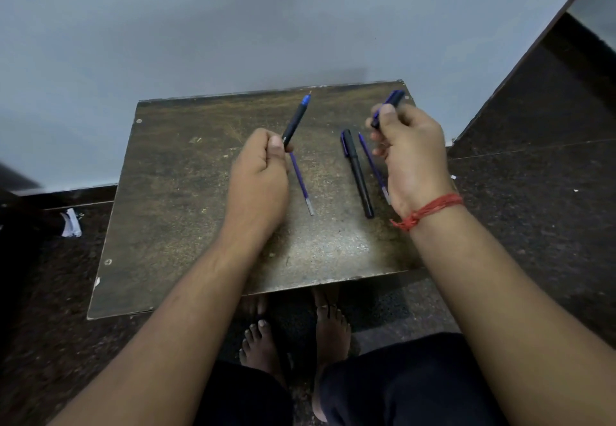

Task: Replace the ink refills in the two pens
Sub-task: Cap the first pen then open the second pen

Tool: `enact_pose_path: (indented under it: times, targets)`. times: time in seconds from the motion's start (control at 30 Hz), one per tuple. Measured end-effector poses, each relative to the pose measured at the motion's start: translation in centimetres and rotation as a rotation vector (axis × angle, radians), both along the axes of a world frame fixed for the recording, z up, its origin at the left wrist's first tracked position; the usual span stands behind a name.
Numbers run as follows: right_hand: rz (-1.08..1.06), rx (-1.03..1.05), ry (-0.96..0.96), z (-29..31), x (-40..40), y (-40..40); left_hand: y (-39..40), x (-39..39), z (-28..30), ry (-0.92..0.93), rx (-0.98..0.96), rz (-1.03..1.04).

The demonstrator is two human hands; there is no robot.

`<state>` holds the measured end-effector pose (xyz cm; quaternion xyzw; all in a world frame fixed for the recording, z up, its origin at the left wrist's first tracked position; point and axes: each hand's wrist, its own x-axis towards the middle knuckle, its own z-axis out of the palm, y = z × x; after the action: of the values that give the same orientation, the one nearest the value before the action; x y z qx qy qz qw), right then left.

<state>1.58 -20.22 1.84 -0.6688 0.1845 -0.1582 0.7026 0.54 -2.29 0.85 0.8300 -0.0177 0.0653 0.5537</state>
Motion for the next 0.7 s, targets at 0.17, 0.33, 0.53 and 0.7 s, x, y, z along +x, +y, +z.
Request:
enact_pose_path:
  times: [0.17, 0.33, 0.53, 0.7]
  targets:
    - [0.219, -0.796, 0.131, 0.1, -0.1, 1.8, 0.2, 0.0, -0.3, -0.020, -0.040, 0.069]
    - [0.264, -1.091, 0.194, 0.1, -1.1, 3.7, 0.0, 0.2, -0.4, -0.007, -0.065, 0.099]
    - [0.258, -1.221, 0.182, 0.3, -1.4, 4.5, -0.1, 0.2, -0.3, -0.006, -0.081, 0.102]
    - [0.236, -1.208, 0.147, 0.3, -0.9, 3.9, -0.1, 0.1, -0.2, -0.004, -0.083, 0.089]
